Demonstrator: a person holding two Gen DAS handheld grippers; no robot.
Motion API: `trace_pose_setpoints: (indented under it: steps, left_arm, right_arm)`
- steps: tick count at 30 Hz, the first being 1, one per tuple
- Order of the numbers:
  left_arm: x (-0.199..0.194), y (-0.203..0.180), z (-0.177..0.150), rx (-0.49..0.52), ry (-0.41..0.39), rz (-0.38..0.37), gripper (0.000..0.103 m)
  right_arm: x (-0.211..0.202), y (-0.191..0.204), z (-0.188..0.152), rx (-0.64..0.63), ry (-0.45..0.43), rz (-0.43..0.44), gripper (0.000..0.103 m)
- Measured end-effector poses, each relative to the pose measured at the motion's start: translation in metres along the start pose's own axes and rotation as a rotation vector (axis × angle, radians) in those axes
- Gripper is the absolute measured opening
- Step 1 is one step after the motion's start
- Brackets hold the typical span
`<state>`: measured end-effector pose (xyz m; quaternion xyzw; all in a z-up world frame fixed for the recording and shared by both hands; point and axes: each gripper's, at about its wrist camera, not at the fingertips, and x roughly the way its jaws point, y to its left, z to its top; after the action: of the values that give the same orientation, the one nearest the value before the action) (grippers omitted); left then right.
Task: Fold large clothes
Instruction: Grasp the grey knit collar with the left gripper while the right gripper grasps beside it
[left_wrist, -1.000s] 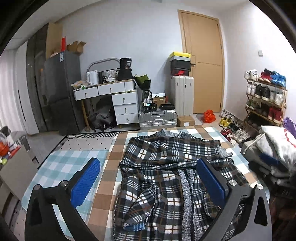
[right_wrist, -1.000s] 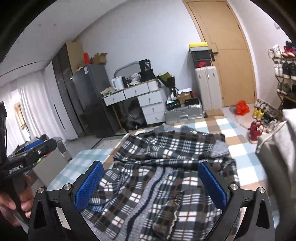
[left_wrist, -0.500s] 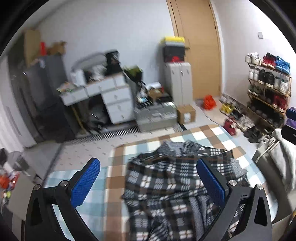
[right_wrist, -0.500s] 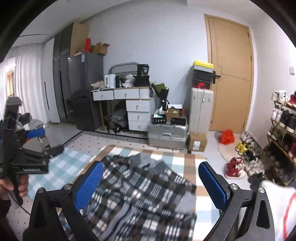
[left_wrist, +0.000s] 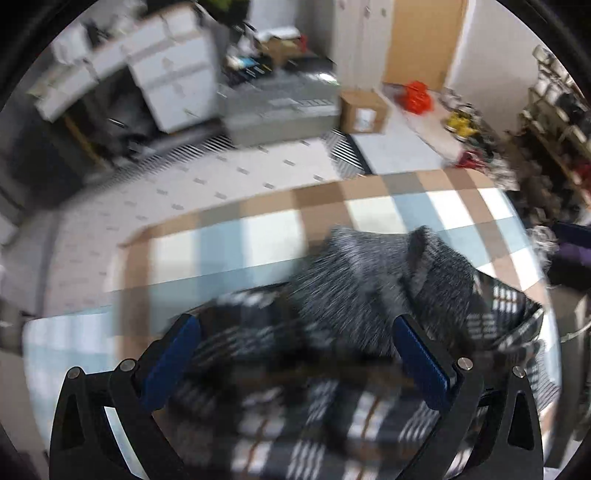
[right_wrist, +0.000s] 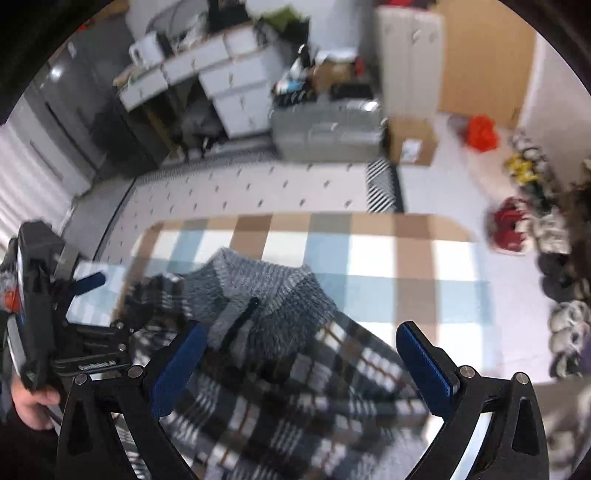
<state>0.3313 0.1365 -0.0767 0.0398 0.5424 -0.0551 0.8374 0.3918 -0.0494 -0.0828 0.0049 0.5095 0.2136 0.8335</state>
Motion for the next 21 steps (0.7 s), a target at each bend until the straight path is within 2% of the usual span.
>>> trace_pose_setpoints:
  steps: [1,5,8,10,12,13,16,17,18,21]
  left_arm:
    - [0.007,-0.004,0.003,0.02,0.016,-0.014,0.102]
    - [0.038,-0.009,0.016,0.089,0.069,0.016,0.102]
    - [0.045,-0.005,0.022,0.091,0.065,-0.012,0.101]
    - [0.041,0.0,0.019,0.072,0.065,-0.063,0.098]
    - [0.04,0.001,0.018,0.063,0.073,-0.091,0.065]
    - [0.041,0.001,0.018,0.059,0.094,-0.12,0.035]
    - [0.036,0.002,0.014,0.032,0.107,-0.161,0.024]
    - [0.034,0.004,0.013,0.022,0.106,-0.175,0.015]
    - [0.031,0.006,0.011,0.001,0.104,-0.201,0.014]
    - [0.017,0.009,0.009,-0.015,0.062,-0.201,0.011]
  right_arm:
    - [0.015,0.0,0.004,-0.025,0.009,-0.018,0.103]
    - [0.063,-0.016,0.016,-0.021,0.036,-0.009,0.103]
    - [0.079,-0.024,0.021,-0.009,0.032,0.017,0.103]
    - [0.082,-0.024,0.022,-0.027,0.022,0.003,0.103]
    - [0.086,-0.024,0.021,-0.035,0.036,0.0,0.103]
    - [0.088,-0.024,0.02,-0.037,0.048,0.006,0.103]
    - [0.089,-0.026,0.018,-0.036,0.049,0.01,0.103]
    - [0.088,-0.027,0.017,-0.028,0.045,0.011,0.103]
    - [0.088,-0.029,0.017,-0.014,0.044,0.018,0.103]
    - [0.088,-0.031,0.016,0.009,0.051,0.036,0.103]
